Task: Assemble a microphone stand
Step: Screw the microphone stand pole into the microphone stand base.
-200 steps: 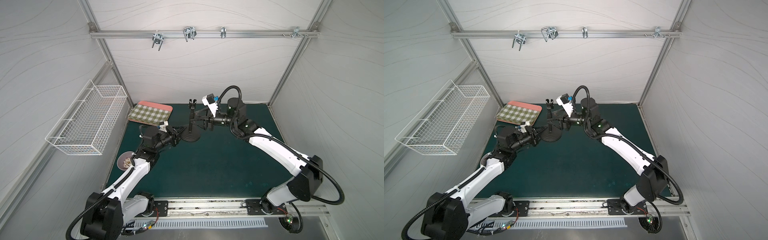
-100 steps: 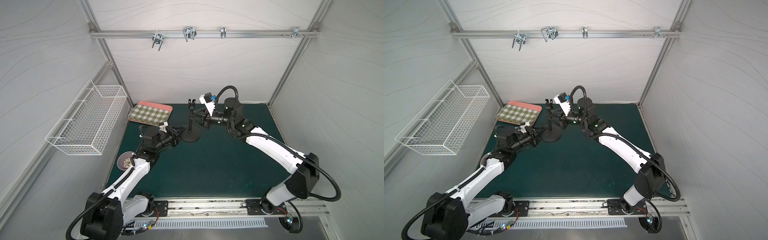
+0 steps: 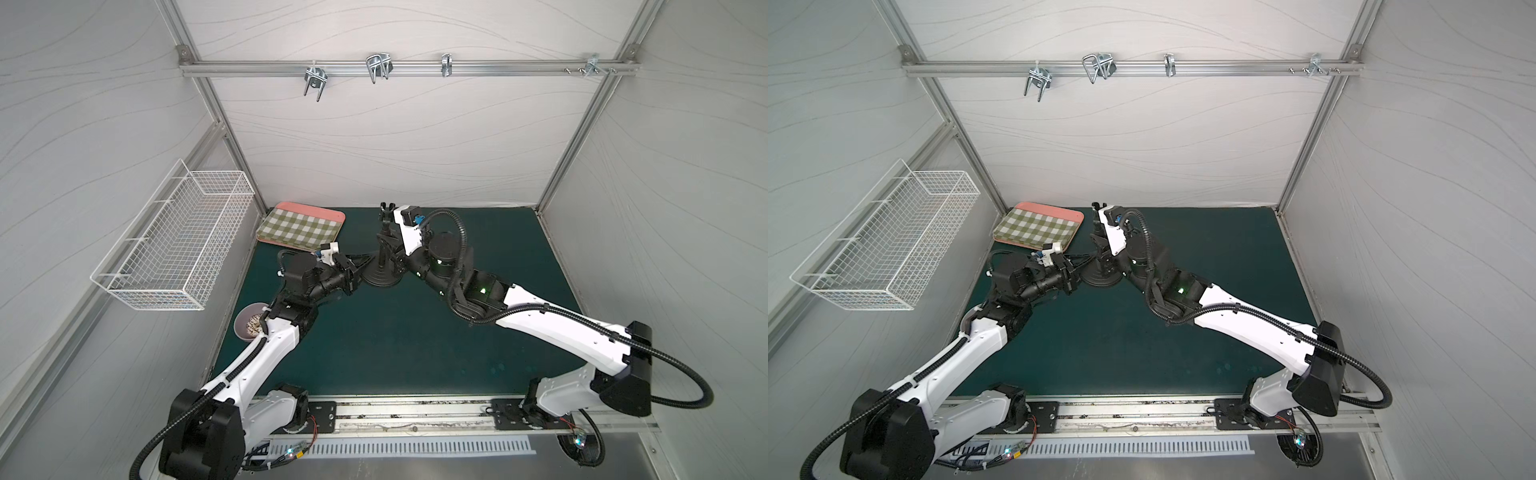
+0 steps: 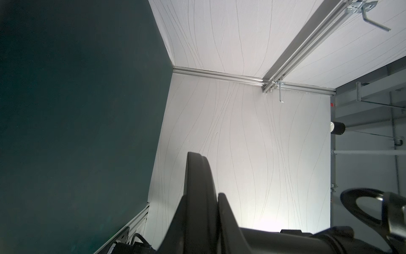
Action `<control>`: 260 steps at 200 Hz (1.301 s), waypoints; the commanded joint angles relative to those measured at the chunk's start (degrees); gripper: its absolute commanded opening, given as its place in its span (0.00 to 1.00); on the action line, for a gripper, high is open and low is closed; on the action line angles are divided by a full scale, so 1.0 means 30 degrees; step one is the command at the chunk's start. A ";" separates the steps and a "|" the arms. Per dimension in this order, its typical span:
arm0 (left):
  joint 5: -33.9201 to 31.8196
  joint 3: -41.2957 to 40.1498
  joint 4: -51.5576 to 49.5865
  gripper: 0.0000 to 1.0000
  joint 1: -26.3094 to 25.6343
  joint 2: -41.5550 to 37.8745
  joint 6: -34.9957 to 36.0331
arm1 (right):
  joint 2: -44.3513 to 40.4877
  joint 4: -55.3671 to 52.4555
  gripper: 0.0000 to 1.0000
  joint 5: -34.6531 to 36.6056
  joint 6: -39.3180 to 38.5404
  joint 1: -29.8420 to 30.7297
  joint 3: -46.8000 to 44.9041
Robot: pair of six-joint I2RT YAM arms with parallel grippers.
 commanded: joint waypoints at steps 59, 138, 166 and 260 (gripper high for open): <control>-0.0778 0.0744 0.1742 0.00 0.0015 -0.0379 -0.0849 | -0.0179 -0.0857 0.73 0.1682 0.0512 0.1506 -0.0362; -0.0586 0.0946 0.1888 0.00 0.0044 -0.0305 -0.1066 | -0.1448 0.1178 0.71 -2.0058 0.1755 -0.8184 -0.1553; -0.0597 0.1092 0.1727 0.00 0.0044 -0.0320 -0.0988 | 0.0395 0.1054 0.64 -2.3067 0.2045 -0.9070 0.0515; -0.0465 0.1138 0.1610 0.00 0.0044 -0.0246 -0.0904 | 0.3564 0.2354 0.53 -2.5250 0.3022 -0.8938 0.2872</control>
